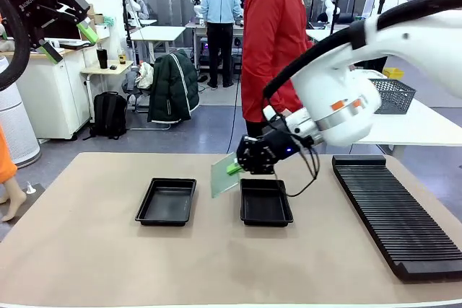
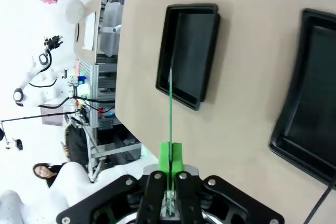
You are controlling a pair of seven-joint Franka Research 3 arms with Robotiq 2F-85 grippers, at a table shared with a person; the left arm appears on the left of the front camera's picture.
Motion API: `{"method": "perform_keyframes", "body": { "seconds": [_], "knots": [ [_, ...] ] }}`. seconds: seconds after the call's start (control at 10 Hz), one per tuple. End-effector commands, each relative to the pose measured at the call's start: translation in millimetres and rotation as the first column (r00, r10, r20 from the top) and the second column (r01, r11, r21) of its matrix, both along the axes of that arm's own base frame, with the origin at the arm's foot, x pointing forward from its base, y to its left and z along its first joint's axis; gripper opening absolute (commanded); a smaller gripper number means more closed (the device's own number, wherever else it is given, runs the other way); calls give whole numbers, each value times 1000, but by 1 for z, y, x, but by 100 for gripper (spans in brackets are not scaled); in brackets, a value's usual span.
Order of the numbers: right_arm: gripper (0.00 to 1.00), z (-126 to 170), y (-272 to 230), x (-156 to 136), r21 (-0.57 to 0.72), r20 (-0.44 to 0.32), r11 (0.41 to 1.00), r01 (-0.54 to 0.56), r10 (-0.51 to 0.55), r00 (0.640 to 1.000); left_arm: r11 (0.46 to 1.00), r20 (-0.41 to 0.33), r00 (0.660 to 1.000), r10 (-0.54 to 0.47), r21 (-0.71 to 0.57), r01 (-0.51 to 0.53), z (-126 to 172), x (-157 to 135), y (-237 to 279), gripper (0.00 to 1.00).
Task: Inspect and transfer BCBs to ESD trays.
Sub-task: Pick up the Blank PCB from the PCB Rack and place it in the left ESD tray.
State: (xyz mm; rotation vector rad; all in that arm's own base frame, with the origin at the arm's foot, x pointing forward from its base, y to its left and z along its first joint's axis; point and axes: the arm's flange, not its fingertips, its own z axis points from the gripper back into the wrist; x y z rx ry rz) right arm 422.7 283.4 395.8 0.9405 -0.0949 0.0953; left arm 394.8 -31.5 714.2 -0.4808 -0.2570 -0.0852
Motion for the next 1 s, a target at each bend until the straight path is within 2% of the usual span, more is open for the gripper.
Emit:
{"method": "perform_keyframes", "body": {
  "seconds": [0.0, 0.3, 0.9],
  "knots": [
    [2, -19, 33, 7, 63, 9, 997, 36, -36, 999, 1000, 0, 1000, 2, -2, -2, 0, 0, 1, 100],
    [2, -42, 79, 10, 86, -24, 992, 95, -94, 995, 1000, 0, 1000, 2, -2, -2, 0, 0, 1, 100],
    [2, -88, 143, 30, 63, -33, 993, 102, -100, 994, 1000, 0, 1000, 2, -2, -2, 0, 0, 1, 100]
  ]
}}
